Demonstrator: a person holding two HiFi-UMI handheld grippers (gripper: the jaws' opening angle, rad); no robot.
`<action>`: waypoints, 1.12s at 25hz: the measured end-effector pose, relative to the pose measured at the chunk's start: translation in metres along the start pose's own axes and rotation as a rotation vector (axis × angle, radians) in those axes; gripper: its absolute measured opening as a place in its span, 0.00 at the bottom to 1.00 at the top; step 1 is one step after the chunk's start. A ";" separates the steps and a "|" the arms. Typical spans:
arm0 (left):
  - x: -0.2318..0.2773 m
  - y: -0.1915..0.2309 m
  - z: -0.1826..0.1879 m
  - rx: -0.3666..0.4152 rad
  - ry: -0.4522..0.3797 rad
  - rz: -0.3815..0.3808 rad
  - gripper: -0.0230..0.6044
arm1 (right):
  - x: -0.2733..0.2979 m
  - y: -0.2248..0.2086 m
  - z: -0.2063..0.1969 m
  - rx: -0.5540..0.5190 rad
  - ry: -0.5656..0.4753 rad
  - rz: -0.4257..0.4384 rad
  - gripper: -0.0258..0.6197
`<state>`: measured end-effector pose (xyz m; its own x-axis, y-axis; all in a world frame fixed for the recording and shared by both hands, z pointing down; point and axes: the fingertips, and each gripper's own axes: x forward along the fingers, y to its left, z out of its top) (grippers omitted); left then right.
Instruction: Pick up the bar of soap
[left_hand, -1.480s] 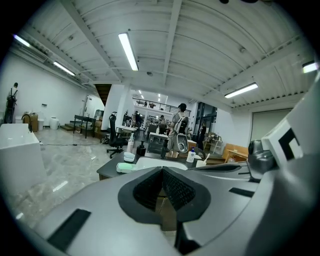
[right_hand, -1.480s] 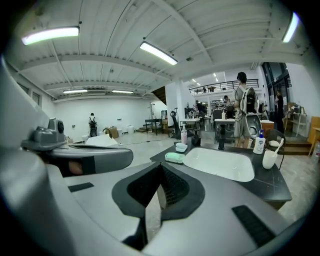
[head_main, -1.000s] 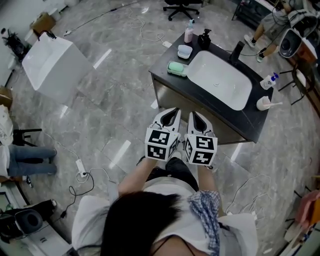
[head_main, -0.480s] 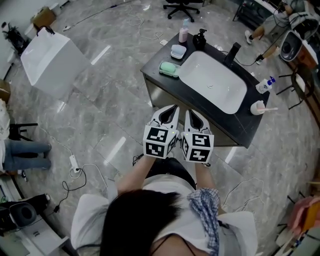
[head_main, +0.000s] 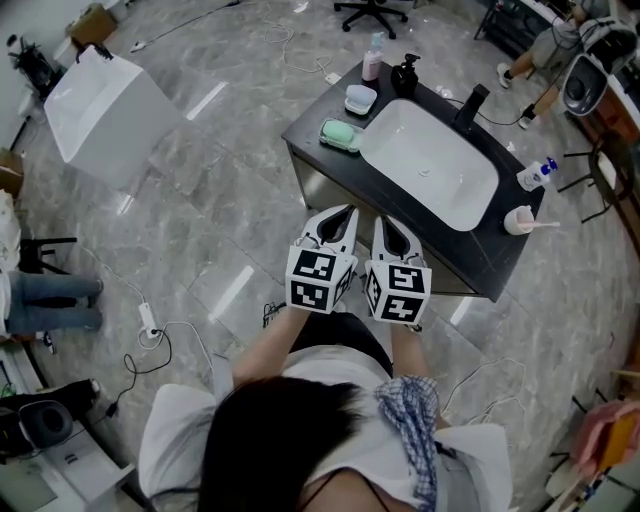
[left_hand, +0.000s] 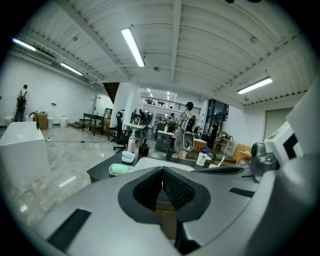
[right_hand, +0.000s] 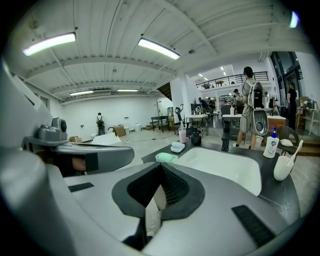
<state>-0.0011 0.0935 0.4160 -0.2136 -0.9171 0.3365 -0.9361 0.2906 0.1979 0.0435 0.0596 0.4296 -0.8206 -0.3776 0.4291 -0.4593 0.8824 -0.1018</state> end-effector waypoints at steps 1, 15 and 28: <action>0.002 0.001 -0.001 -0.001 0.004 0.000 0.05 | 0.001 -0.001 0.000 0.000 0.002 -0.001 0.06; 0.049 0.029 0.015 0.026 0.023 -0.029 0.05 | 0.056 -0.016 0.023 0.008 0.004 -0.018 0.06; 0.102 0.086 0.040 0.027 0.048 -0.044 0.05 | 0.126 -0.019 0.053 0.016 0.017 -0.039 0.06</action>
<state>-0.1148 0.0145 0.4302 -0.1595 -0.9144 0.3720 -0.9517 0.2426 0.1883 -0.0695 -0.0201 0.4377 -0.7959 -0.4067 0.4486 -0.4963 0.8626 -0.0985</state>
